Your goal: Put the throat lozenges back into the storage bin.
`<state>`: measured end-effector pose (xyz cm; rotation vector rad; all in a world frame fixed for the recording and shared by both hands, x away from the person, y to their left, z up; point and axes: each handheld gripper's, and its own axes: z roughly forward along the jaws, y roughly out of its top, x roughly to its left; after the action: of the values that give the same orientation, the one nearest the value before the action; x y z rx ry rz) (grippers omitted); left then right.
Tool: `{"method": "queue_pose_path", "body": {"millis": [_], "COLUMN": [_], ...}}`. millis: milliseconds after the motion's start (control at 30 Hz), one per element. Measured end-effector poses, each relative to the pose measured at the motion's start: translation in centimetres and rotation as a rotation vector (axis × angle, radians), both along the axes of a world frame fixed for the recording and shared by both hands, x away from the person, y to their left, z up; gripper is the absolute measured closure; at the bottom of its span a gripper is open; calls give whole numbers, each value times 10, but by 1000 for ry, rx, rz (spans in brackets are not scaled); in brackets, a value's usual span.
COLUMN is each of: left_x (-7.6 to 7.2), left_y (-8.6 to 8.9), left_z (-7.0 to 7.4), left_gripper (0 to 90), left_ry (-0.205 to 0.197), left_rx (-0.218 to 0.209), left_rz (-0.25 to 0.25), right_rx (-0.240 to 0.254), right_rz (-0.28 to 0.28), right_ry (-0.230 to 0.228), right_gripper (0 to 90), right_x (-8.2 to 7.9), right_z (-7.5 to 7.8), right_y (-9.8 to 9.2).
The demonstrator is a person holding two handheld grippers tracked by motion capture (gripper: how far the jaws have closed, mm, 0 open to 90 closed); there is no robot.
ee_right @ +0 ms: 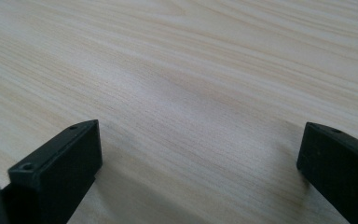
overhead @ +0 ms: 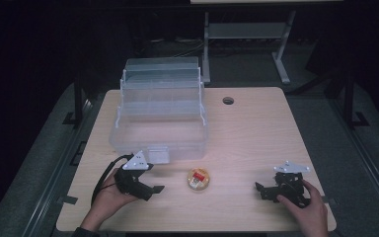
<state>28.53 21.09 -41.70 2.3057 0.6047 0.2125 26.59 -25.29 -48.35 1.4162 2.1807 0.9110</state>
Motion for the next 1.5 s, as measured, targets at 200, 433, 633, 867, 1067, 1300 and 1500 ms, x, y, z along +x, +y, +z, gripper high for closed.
{"method": "queue_pose_path", "body": {"millis": [200, 433, 633, 867, 1067, 1300, 1500], "left_x": [2, 3, 5, 7, 9, 12, 14], "left_y": [-8, -18, -23, -31, -37, -44, -51], "left_z": [1, 3, 5, 7, 9, 10, 11], "left_gripper": [136, 136, 136, 136, 136, 136, 136], "left_ry": [3, 7, 15, 24, 27, 42, 41], "left_rx": [3, 0, -2, 14, 16, 37, 51], "left_rz": [-18, -38, -46, -68, -78, -101, -116], "right_rx": [0, 0, 0, 0, 0, 0, 0], "right_rz": [0, 0, 0, 0, 0, 0, 0], "right_ry": [0, 0, 0, 0, 0, 0, 0], "right_gripper": [0, 0, 0, 0, 0, 0, 0], "right_x": [0, 0, 0, 0, 0, 0, 0], "right_z": [0, 0, 0, 0, 0, 0, 0], "right_y": [0, 0, 0, 0, 0, 0, 0]}}
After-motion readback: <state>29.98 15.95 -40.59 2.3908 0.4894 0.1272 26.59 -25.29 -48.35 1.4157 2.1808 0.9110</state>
